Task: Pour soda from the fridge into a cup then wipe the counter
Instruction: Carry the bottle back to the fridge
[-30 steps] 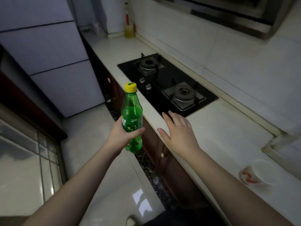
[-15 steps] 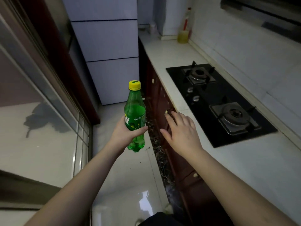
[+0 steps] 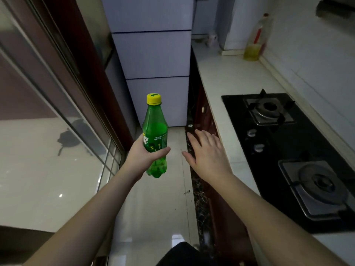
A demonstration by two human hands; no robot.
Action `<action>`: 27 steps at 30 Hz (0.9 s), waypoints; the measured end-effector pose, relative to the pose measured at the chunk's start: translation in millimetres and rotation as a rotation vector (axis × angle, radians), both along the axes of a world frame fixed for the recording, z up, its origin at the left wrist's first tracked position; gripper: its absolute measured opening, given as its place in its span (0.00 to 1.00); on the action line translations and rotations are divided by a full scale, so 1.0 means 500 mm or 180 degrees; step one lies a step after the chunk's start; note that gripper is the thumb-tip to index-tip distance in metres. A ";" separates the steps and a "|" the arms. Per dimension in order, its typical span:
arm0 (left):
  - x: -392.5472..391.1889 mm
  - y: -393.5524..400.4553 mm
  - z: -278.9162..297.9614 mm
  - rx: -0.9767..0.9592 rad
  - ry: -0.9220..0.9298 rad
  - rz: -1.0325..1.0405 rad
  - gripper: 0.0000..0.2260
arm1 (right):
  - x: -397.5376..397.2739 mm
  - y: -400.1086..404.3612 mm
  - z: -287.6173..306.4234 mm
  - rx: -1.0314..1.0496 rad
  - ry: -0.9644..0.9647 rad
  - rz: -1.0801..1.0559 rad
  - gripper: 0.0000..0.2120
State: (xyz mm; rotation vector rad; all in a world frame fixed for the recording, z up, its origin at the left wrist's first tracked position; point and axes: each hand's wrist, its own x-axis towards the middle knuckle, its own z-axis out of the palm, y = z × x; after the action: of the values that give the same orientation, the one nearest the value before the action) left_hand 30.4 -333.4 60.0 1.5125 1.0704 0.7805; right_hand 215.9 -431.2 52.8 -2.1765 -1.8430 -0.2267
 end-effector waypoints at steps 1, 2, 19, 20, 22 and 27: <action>0.008 0.011 0.003 0.0018 -0.0012 0.0044 0.28 | 0.011 0.020 0.000 0.0027 -0.0024 0.0065 0.28; 0.014 0.022 0.004 0.0032 -0.0019 0.0093 0.28 | 0.021 0.041 -0.001 0.0038 -0.0030 0.0123 0.28; -0.050 0.290 -0.062 -0.0218 0.0044 0.0625 0.30 | 0.007 0.395 -0.039 -0.0097 -0.0071 0.0669 0.27; -0.063 0.320 -0.064 -0.0216 0.0061 0.0609 0.30 | -0.001 0.426 -0.039 -0.0094 -0.0092 0.0662 0.27; -0.088 0.383 -0.060 -0.0181 0.0127 0.0514 0.31 | -0.021 0.487 -0.036 -0.0127 -0.0103 0.0665 0.27; -0.119 0.529 -0.024 -0.0065 0.0104 0.0221 0.29 | -0.069 0.631 -0.020 -0.0189 -0.0111 0.0652 0.28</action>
State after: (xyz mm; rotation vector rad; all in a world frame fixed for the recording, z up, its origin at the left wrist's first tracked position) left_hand -29.1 -68.9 48.1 1.4818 1.1571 0.7927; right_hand 181.7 -115.7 42.8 -2.0133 -2.0996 -0.1698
